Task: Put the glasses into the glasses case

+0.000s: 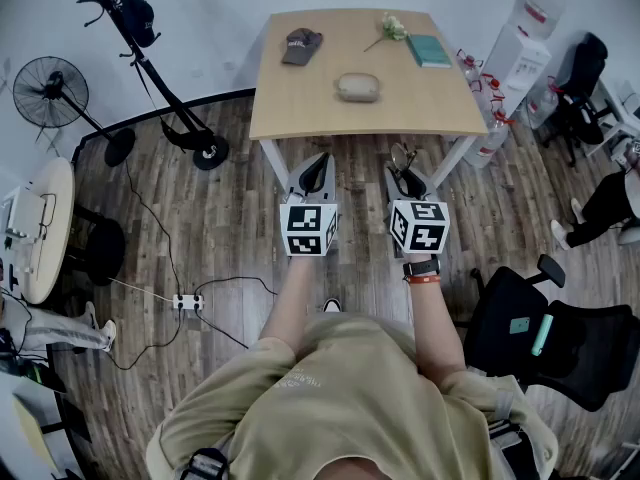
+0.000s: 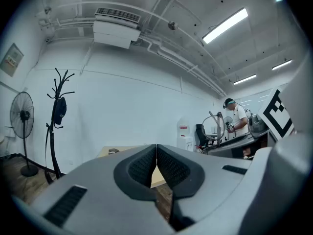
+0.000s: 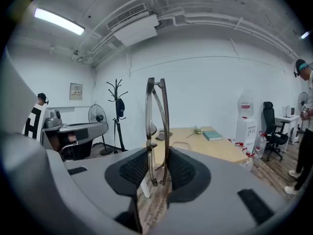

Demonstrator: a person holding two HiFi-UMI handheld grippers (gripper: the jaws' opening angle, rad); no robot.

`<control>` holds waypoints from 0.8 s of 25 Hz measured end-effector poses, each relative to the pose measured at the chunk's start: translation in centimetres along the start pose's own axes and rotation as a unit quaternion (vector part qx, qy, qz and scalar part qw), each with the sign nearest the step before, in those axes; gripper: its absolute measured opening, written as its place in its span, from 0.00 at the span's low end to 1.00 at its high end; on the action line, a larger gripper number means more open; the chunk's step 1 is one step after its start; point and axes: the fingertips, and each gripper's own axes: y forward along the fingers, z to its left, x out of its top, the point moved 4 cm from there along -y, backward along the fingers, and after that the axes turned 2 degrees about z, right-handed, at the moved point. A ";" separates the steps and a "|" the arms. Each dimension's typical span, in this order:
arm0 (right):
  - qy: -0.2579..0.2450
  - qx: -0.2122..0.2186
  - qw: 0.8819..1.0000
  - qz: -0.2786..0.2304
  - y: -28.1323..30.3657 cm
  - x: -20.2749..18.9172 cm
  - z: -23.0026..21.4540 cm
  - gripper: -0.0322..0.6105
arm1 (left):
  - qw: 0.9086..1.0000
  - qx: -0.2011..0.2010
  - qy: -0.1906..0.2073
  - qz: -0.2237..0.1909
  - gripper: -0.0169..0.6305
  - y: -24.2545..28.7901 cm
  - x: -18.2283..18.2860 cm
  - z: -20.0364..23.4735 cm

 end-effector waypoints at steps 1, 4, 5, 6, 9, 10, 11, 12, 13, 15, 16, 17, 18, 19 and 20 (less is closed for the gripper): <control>0.001 -0.002 1.000 -0.001 0.3 0.2 0.4 0.24 | 1.000 -0.001 0.001 0.001 0.06 0.0 0.1 0.6; 0.011 -0.008 1.000 -0.005 1.4 0.7 1.3 0.24 | 1.000 -0.006 0.003 0.002 0.06 0.2 0.2 2.0; 0.017 -0.008 1.000 -0.005 1.8 0.6 1.4 0.24 | 1.000 -0.007 0.004 0.001 0.06 0.3 0.1 2.3; 0.024 -0.008 1.000 -0.004 2.2 0.6 1.5 0.25 | 1.000 -0.009 0.005 0.001 0.06 0.5 -0.1 2.7; 0.035 -0.007 0.999 -0.004 3.7 0.2 2.3 0.25 | 1.000 -0.012 0.002 0.006 0.06 0.9 -0.8 4.0; 0.035 -0.008 0.999 -0.003 4.1 0.1 2.7 0.25 | 1.000 -0.014 -0.001 0.008 0.06 0.9 -1.1 4.5; 0.035 -0.009 0.999 -0.001 4.4 -0.1 3.1 0.25 | 1.000 -0.015 -0.004 0.010 0.06 1.0 -1.4 5.1; 0.036 -0.010 0.999 0.001 4.8 -0.2 3.4 0.25 | 1.000 -0.017 -0.007 0.012 0.06 1.1 -1.7 5.5; 0.038 -0.011 0.999 0.004 5.3 -0.5 3.6 0.25 | 1.000 -0.018 -0.008 0.015 0.06 1.3 -2.0 5.9; 0.046 -0.013 0.999 0.013 6.2 -1.0 3.5 0.25 | 1.000 -0.022 -0.008 0.020 0.06 1.8 -2.7 6.3; 0.051 -0.015 0.998 0.016 6.7 -1.2 3.4 0.25 | 0.999 -0.024 -0.008 0.023 0.06 2.2 -2.9 6.5; 0.055 -0.016 0.998 0.017 7.2 -1.2 3.4 0.25 | 0.999 -0.025 -0.008 0.023 0.06 2.5 -3.0 6.8; 0.057 -0.016 0.998 0.017 7.7 -1.1 3.3 0.25 | 0.999 -0.025 -0.009 0.024 0.06 3.0 -3.0 7.1; 0.057 -0.013 0.998 0.016 8.4 -0.9 3.2 0.25 | 0.999 -0.025 -0.010 0.023 0.06 3.5 -3.0 7.5; 0.057 -0.009 0.998 0.016 9.2 -0.7 3.1 0.25 | 0.999 -0.024 -0.012 0.023 0.06 4.2 -2.9 7.8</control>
